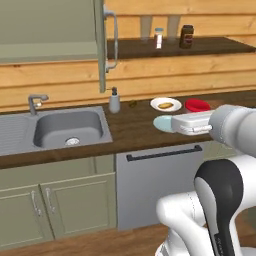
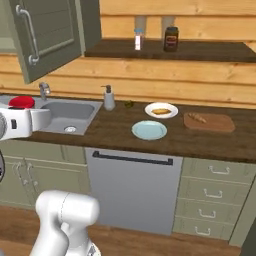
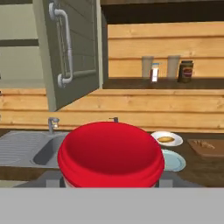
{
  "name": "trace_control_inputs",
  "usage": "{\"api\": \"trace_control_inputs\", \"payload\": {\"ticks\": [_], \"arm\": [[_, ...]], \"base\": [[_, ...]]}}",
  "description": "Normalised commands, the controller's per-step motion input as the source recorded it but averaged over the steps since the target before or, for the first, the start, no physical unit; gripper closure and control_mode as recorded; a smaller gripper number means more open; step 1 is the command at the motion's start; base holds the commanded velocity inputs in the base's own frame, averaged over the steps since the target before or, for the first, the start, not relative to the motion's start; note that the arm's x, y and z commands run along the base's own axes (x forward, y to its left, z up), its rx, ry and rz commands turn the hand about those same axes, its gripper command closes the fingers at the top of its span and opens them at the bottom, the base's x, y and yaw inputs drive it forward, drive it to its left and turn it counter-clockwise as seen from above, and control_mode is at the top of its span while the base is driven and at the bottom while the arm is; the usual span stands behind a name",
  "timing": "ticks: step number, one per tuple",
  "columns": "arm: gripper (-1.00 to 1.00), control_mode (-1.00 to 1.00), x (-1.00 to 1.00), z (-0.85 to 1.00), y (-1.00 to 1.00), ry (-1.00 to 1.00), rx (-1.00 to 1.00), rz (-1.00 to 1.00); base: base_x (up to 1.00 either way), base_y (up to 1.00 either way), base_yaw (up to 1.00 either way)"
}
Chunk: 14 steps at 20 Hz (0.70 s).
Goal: From the different types of pastries on the counter, select a croissant and place it on the cutting board. Then retrieve a jar of jam from the cabinet and place it alongside the croissant on the cutting board.
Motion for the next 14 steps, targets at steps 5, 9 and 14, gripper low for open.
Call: {"api": "trace_control_inputs", "payload": {"ticks": [5, 9, 14], "arm": [[1.0, 1.0, 0.0, 0.0, 0.0, 0.0, 0.0, 0.0], [1.0, 1.0, 0.0, 0.0, 0.0, 0.0, 0.0, 0.0], [1.0, 1.0, 0.0, 0.0, 0.0, 0.0, 0.0, 0.0]], "base": [[0.12, -1.0, 0.0], [0.37, -1.0, 0.0], [0.15, -0.43, -0.01]]}}
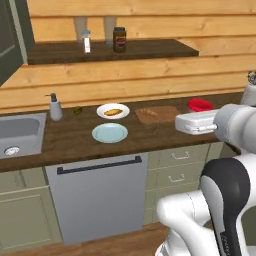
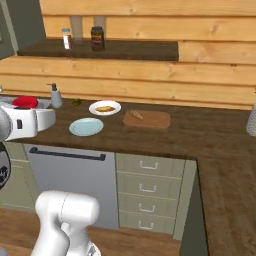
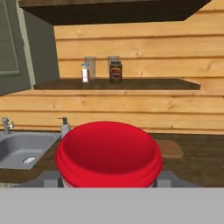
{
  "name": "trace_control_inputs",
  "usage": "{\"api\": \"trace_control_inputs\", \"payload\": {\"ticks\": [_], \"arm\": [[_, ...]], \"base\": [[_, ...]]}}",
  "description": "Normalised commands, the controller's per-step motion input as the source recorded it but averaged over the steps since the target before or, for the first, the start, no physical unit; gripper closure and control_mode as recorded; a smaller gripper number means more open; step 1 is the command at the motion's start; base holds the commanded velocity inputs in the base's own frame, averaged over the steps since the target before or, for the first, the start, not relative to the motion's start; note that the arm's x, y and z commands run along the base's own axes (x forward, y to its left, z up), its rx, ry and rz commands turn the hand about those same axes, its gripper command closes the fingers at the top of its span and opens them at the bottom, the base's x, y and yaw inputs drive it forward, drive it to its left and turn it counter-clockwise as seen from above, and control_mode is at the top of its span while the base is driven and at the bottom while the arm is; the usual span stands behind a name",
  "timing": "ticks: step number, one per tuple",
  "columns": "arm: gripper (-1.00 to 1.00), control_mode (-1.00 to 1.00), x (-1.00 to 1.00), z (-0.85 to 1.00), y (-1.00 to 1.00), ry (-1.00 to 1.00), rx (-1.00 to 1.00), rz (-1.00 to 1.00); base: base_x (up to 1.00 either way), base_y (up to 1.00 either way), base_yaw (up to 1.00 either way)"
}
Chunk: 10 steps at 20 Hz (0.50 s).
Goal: From the different types of pastries on the counter, select a croissant and place it on the cutting board. Then retrieve a jar of jam from the cabinet and place it alongside the croissant on the cutting board.
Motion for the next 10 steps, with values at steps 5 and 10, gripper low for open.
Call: {"api": "trace_control_inputs", "payload": {"ticks": [5, 10], "arm": [[1.0, 1.0, 0.0, 0.0, 0.0, 0.0, 0.0, 0.0], [1.0, 1.0, 0.0, 0.0, 0.0, 0.0, 0.0, 0.0]], "base": [[0.49, -0.45, -0.03], [0.59, -0.73, -0.08]]}}
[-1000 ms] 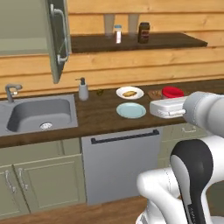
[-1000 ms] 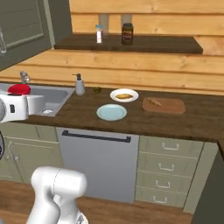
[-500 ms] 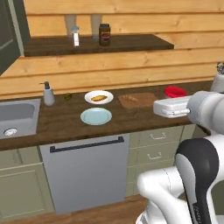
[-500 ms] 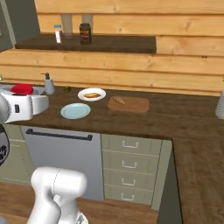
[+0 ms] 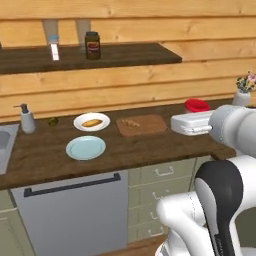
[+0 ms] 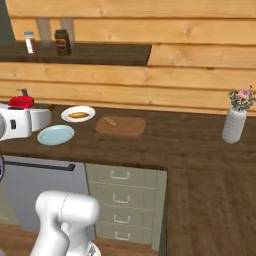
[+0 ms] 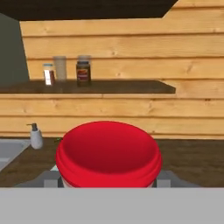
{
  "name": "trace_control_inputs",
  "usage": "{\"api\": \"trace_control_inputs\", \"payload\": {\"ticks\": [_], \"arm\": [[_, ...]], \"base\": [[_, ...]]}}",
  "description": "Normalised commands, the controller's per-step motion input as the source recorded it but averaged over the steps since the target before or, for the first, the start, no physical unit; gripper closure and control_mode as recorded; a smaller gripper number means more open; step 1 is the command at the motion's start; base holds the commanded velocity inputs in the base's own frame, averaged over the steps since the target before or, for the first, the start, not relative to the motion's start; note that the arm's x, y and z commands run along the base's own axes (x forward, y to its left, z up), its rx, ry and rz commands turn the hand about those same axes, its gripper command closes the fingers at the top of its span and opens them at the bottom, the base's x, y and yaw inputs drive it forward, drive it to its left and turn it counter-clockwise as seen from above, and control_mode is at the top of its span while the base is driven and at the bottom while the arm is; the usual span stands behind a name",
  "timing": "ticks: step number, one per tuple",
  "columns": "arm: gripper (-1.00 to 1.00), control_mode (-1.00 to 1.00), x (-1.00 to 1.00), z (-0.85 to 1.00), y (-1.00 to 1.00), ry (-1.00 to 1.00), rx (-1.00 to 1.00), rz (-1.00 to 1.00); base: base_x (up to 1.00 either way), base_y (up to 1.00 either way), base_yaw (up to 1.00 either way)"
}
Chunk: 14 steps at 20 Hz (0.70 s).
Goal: From the different types of pastries on the counter, select a croissant and place it on the cutting board. Then retrieve a jar of jam from the cabinet and place it alongside the croissant on the cutting board.
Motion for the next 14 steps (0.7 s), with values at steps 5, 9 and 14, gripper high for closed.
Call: {"api": "trace_control_inputs", "payload": {"ticks": [5, 9, 14], "arm": [[1.0, 1.0, 0.0, 0.0, 0.0, 0.0, 0.0, 0.0], [1.0, 1.0, 0.0, 0.0, 0.0, 0.0, 0.0, 0.0], [1.0, 1.0, 0.0, 0.0, 0.0, 0.0, 0.0, 0.0]], "base": [[0.31, -0.21, -0.04], [0.56, 0.07, 0.0], [0.75, 0.08, 0.0]]}}
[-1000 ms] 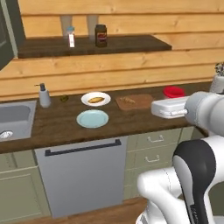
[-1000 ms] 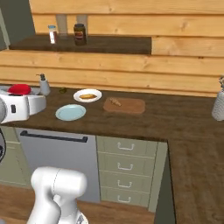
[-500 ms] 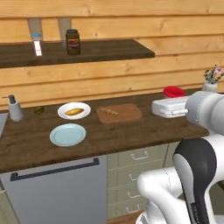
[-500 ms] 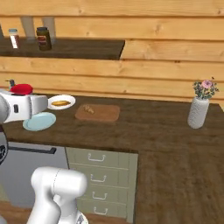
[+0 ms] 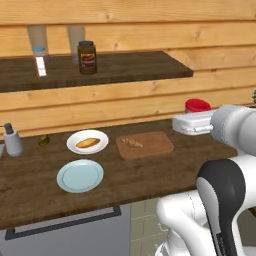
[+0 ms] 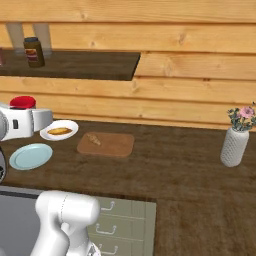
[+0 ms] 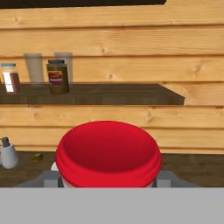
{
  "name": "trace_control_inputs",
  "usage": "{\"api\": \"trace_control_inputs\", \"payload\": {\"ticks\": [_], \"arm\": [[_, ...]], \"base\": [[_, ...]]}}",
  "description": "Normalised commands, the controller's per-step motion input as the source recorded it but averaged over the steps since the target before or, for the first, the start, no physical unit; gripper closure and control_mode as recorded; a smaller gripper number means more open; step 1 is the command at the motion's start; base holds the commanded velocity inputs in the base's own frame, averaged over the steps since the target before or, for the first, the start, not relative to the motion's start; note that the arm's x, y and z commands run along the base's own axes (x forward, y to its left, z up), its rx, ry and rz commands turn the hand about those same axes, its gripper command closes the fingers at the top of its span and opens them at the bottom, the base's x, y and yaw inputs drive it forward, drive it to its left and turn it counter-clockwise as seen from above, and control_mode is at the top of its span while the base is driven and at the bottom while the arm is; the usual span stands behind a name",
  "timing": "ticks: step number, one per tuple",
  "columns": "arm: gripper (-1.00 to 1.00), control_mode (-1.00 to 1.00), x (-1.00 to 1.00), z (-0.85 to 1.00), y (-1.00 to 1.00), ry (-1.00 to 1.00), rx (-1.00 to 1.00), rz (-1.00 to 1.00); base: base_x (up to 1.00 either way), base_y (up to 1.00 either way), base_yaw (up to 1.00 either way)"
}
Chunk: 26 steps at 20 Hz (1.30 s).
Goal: From the different types of pastries on the counter, select a croissant and place it on the cutting board. Then retrieve a jar of jam from the cabinet and place it alongside the croissant on the cutting board.
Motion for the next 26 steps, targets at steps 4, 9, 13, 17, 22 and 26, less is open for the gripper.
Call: {"api": "trace_control_inputs", "payload": {"ticks": [4, 9, 13, 17, 22, 26], "arm": [[1.0, 1.0, 0.0, 0.0, 0.0, 0.0, 0.0, 0.0], [1.0, 1.0, 0.0, 0.0, 0.0, 0.0, 0.0, 0.0], [1.0, 1.0, 0.0, 0.0, 0.0, 0.0, 0.0, 0.0], [1.0, 1.0, 0.0, 0.0, 0.0, 0.0, 0.0, 0.0], [1.0, -1.0, 0.37, 0.0, 0.0, 0.07, 0.0, 0.0], [1.0, -1.0, 0.47, -0.12, -0.01, 0.16, -0.02, 0.0]], "base": [[0.14, -0.04, -0.03], [0.37, 0.0, -0.01], [0.41, 0.0, 0.0], [0.28, 0.0, 0.0], [0.11, 0.01, 0.0], [0.0, 0.0, 0.0]]}}
